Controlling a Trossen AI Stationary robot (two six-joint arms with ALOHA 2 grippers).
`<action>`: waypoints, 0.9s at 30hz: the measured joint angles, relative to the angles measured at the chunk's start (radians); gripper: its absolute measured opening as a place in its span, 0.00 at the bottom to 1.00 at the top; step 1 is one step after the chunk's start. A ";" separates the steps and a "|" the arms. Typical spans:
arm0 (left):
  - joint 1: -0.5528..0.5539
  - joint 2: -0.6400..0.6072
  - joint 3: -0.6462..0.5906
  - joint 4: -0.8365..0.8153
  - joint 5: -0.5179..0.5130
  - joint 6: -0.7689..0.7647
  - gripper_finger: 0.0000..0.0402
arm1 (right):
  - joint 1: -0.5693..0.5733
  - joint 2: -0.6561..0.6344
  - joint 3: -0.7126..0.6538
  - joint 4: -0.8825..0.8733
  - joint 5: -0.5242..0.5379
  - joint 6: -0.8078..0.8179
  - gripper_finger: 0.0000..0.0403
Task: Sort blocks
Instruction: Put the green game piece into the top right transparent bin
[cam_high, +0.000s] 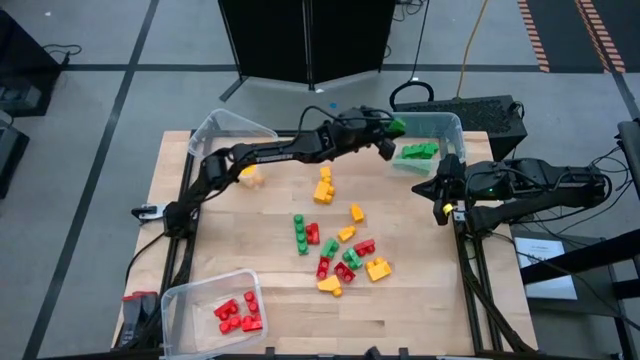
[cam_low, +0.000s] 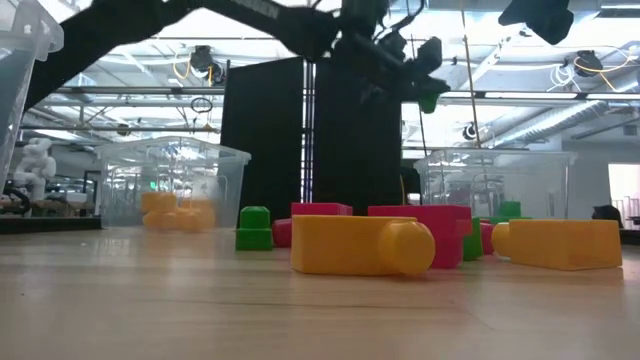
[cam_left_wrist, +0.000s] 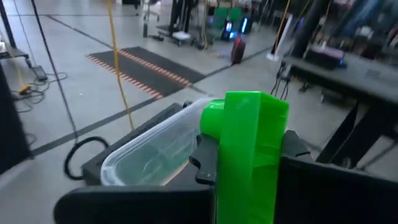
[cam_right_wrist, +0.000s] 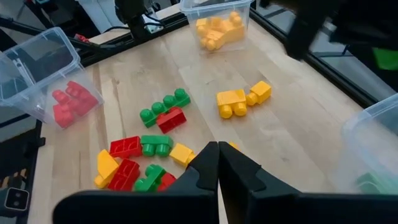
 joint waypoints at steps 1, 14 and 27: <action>0.007 0.014 0.000 0.037 0.007 -0.021 0.02 | 0.000 0.000 0.000 0.000 0.000 -0.005 0.02; 0.034 0.147 0.000 0.234 0.056 -0.107 0.03 | 0.000 0.000 0.000 -0.002 0.000 -0.058 0.02; 0.041 0.150 0.000 0.274 0.129 0.044 0.35 | 0.000 0.000 0.000 -0.003 0.000 -0.069 0.02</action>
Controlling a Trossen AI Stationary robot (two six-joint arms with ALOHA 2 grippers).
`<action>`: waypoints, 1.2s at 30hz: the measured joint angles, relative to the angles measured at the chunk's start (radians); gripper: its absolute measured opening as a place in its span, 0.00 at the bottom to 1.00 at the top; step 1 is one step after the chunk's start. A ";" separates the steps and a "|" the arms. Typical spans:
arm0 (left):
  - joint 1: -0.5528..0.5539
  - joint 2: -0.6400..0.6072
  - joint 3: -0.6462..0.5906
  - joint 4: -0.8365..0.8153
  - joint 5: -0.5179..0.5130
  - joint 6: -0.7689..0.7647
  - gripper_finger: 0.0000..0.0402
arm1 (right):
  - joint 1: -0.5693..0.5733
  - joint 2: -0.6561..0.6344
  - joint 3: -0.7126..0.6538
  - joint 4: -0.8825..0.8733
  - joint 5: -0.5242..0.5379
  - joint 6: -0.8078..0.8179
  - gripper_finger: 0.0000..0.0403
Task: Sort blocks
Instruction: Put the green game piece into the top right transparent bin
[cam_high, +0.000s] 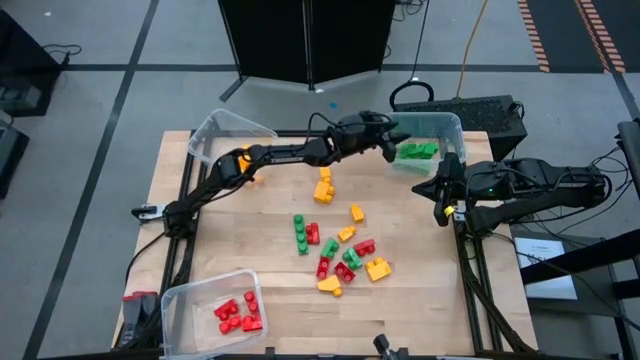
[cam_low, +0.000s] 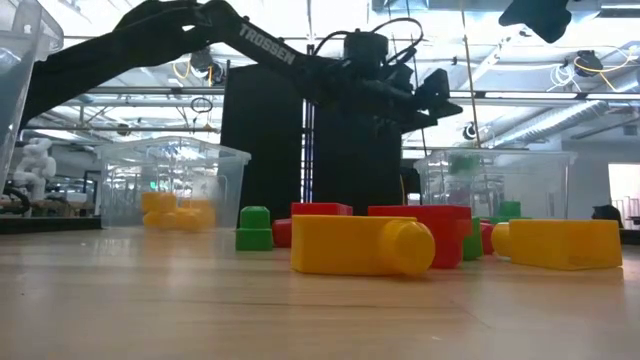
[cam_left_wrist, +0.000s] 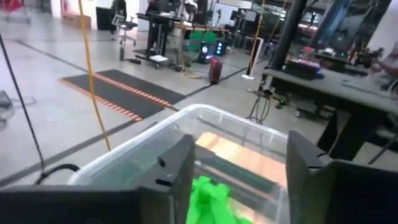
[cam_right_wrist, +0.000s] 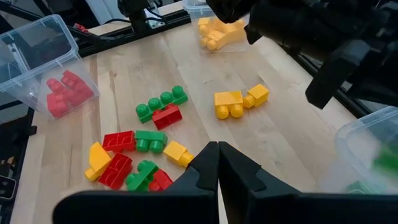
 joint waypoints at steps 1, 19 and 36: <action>0.000 0.000 0.000 0.004 0.005 0.015 0.37 | 0.000 0.000 0.000 0.000 0.000 0.000 0.02; -0.106 -0.390 0.085 -1.088 0.395 0.348 0.47 | 0.000 0.000 0.000 0.003 0.000 -0.007 0.02; -0.350 -0.536 0.062 -1.830 0.236 0.413 0.47 | 0.000 0.000 0.000 0.005 0.000 0.025 0.02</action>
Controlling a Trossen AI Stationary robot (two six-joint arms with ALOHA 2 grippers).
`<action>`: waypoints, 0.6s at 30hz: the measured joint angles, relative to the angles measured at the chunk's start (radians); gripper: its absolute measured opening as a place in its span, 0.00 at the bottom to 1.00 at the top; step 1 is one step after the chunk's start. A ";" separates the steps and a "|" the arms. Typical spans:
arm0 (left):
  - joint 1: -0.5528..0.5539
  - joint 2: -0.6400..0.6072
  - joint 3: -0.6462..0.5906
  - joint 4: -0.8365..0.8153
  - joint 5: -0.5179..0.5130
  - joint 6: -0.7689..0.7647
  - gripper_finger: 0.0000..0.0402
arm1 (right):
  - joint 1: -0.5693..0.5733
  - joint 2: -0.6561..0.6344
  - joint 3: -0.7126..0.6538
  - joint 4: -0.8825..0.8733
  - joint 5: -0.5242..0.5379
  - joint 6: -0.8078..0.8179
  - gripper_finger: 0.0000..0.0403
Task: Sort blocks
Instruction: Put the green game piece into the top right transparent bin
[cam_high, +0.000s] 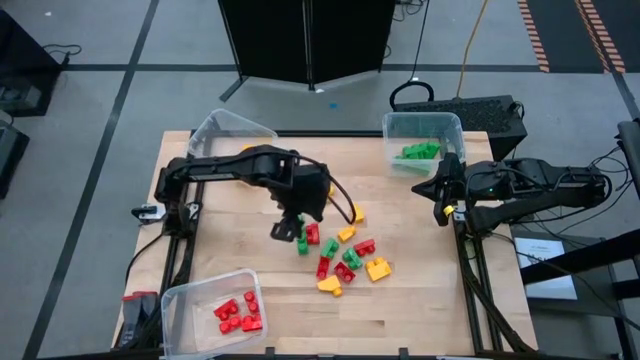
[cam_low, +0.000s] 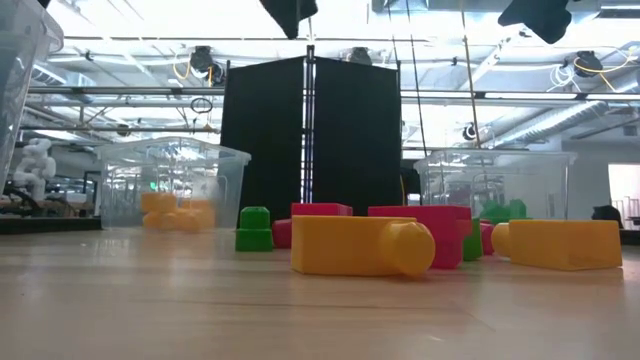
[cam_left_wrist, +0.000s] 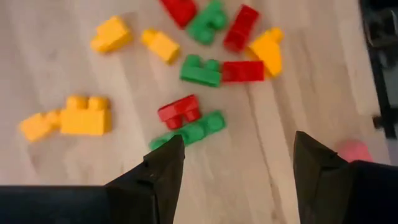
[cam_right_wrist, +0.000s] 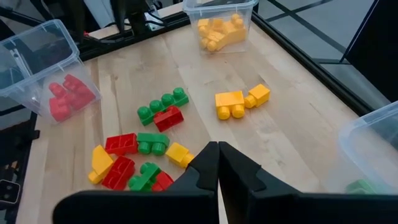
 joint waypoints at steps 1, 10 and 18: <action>0.000 -0.002 -0.002 0.008 -0.021 -0.035 0.47 | 0.000 0.000 0.000 0.000 0.000 0.002 0.02; -0.063 -0.014 -0.232 0.070 -0.224 -0.137 0.47 | 0.000 0.000 0.000 -0.001 0.000 0.002 0.02; -0.048 -0.011 -0.489 0.201 -0.415 -0.799 0.47 | 0.000 0.000 0.000 -0.002 0.000 -0.009 0.02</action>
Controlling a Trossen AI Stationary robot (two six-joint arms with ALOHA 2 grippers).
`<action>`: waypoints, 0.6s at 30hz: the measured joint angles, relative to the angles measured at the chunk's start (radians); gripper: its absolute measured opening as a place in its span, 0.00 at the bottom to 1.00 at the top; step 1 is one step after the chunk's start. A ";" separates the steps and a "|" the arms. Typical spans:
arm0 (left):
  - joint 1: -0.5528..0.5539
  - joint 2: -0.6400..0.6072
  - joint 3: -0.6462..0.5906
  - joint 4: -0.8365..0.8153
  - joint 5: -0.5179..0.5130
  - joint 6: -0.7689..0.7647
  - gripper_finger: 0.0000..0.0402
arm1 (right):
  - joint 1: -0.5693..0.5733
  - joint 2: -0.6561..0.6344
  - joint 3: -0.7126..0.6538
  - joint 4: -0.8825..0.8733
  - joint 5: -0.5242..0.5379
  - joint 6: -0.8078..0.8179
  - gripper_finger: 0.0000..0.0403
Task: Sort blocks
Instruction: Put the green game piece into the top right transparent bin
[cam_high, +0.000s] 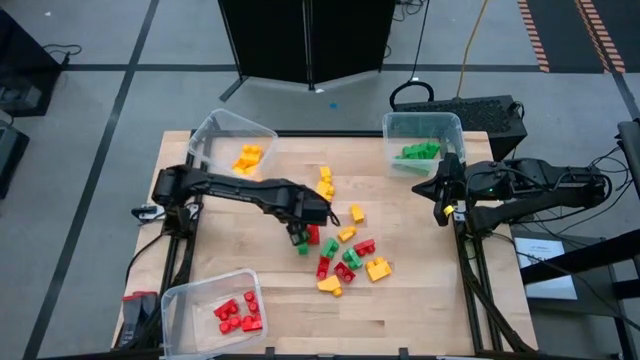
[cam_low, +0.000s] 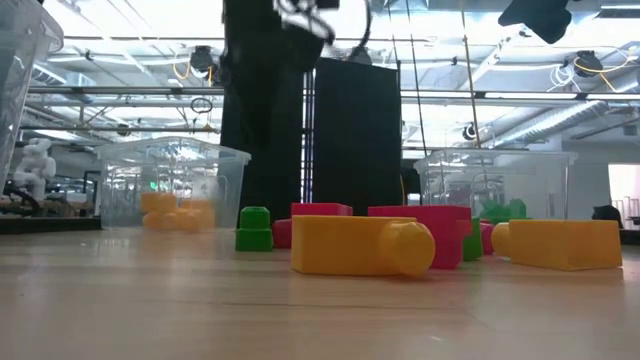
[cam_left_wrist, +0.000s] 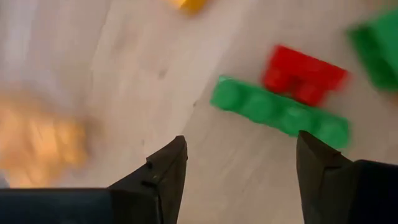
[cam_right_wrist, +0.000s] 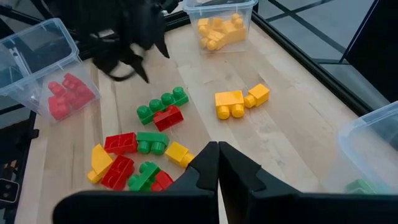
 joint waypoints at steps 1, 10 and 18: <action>0.006 0.000 -0.024 0.006 -0.007 -0.098 0.47 | 0.000 0.000 0.000 0.000 0.000 0.000 0.02; 0.024 0.000 -0.159 0.117 -0.030 -0.601 0.47 | 0.000 0.000 0.000 0.001 0.022 0.004 0.02; 0.015 0.000 -0.183 0.267 -0.035 -0.697 0.47 | 0.000 0.000 0.000 0.001 0.031 0.032 0.02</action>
